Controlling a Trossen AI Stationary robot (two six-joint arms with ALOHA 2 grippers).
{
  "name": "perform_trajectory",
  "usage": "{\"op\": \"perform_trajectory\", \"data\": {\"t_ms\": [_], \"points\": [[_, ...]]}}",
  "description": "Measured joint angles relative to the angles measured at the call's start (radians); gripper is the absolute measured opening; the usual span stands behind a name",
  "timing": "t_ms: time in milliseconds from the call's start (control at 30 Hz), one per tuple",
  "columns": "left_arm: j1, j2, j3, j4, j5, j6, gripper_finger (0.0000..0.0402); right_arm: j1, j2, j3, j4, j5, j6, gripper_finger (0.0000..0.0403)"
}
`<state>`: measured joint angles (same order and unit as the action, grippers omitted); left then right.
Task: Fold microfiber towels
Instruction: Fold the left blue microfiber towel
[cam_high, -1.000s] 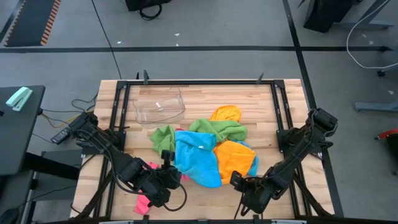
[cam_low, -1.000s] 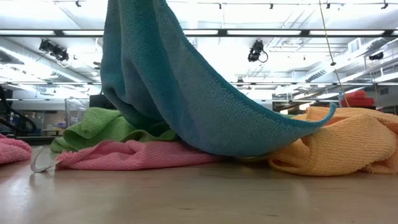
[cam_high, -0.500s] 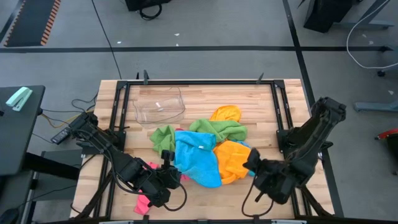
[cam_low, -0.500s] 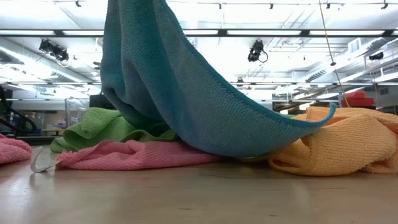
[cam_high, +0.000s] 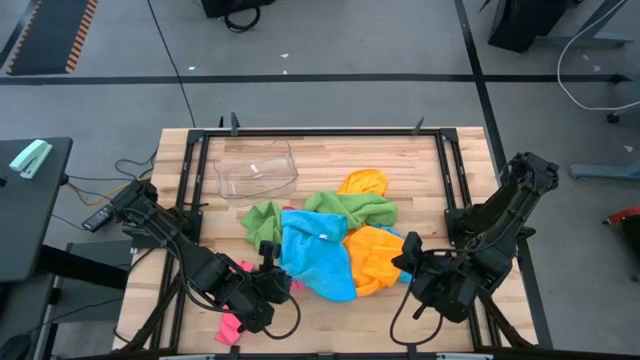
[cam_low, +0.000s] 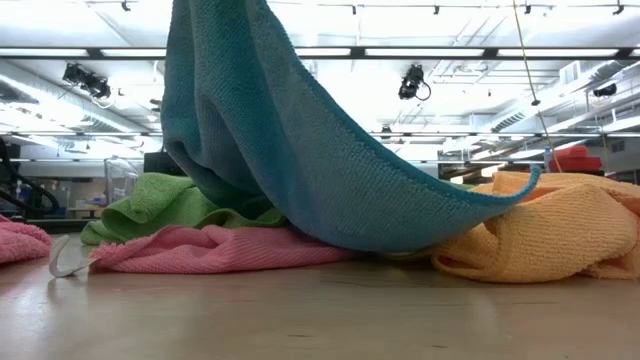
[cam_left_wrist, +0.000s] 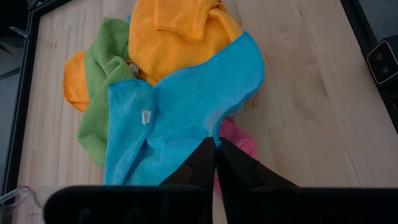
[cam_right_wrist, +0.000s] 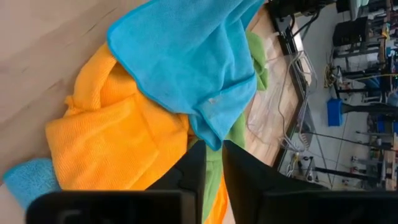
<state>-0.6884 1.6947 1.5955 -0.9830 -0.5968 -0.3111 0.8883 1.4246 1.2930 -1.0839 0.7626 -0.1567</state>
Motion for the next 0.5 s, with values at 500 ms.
{"op": "perform_trajectory", "data": {"t_ms": [500], "points": [[0.000, 0.000, 0.000, -0.002, 0.000, -0.018, 0.0025, 0.001, 0.002, 0.000, 0.000, -0.016, -0.020, 0.0006]]}}
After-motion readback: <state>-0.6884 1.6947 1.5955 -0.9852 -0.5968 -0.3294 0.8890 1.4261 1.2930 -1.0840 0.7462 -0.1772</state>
